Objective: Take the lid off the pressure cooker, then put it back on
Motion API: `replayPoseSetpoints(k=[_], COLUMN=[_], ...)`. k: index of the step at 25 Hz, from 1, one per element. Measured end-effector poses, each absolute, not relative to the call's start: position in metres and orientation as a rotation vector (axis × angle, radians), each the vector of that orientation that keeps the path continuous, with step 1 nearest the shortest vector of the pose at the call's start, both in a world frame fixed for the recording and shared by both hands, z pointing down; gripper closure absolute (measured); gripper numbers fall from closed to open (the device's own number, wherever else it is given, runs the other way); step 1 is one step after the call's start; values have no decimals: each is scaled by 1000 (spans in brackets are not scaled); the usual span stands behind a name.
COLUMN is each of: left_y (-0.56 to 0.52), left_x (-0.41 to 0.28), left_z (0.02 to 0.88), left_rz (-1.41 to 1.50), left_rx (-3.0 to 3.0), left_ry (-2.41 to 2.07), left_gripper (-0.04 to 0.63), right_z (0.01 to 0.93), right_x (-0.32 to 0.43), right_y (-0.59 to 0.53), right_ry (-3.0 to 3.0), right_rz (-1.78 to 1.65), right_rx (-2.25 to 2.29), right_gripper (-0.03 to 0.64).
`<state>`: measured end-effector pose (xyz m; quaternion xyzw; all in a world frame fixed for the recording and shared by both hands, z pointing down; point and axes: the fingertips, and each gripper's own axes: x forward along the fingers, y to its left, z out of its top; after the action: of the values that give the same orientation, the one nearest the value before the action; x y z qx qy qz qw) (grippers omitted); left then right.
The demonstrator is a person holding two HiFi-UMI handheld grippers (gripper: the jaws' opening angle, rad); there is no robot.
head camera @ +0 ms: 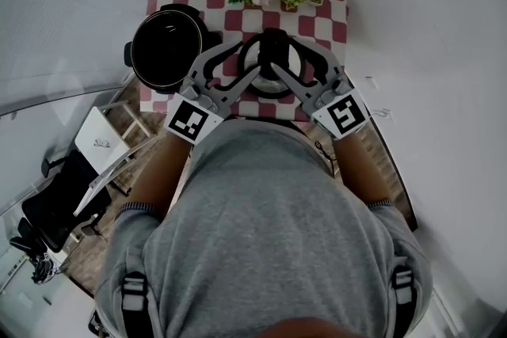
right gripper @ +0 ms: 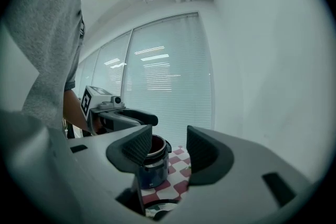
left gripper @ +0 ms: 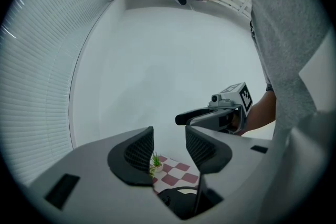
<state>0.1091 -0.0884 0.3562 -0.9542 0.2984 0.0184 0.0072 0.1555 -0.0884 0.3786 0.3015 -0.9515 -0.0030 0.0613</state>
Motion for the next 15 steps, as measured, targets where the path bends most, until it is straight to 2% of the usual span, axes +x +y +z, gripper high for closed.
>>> replayPoseSetpoints(k=[5,10,15], left_y=[-91,-92,-98], left_x=[114,134,159], left_z=[361,386,422], left_rz=[18,-141,-474], left_rx=[-2985,-3066,-3049], left_ry=[913,752,562], left_gripper=[375,286,261], right_z=[373,389,424], right_x=[161,170,187], right_y=[-92,-98,-97], right_ry=[-2888,-2811,-2628], right_rz=[-7,6,63], right_rx=[951,888,675], right_gripper=[391,293,242])
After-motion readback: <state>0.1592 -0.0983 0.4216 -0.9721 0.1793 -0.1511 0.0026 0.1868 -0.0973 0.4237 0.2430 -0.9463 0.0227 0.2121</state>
